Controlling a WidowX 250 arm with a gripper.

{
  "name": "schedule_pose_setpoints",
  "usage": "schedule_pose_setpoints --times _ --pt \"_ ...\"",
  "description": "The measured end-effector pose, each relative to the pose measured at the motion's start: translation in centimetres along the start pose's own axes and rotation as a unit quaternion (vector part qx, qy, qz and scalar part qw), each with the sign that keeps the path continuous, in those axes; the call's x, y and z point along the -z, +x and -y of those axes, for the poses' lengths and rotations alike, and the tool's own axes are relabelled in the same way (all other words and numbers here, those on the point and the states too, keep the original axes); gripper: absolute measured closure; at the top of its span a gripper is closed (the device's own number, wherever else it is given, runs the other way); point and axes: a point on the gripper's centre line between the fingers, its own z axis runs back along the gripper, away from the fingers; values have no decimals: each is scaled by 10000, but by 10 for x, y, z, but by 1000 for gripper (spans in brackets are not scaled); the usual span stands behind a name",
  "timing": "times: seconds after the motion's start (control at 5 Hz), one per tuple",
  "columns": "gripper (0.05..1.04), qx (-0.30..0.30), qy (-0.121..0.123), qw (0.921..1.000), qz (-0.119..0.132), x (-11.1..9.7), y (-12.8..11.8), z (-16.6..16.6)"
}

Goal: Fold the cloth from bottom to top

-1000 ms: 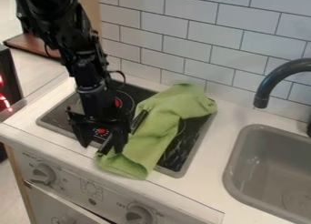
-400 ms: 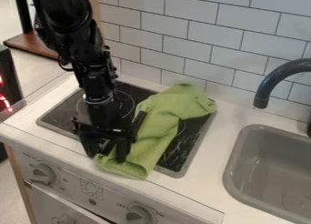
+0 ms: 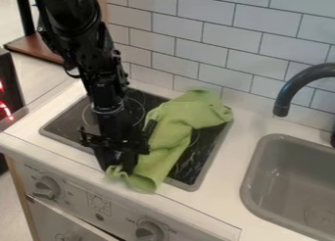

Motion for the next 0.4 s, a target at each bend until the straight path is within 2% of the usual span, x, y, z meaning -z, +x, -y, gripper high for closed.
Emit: schedule_pose_setpoints --times 0.2,0.4 --pt "851 147 -57 9998 127 -3 0 4" --pt "966 304 -178 9989 297 -21 0 10"
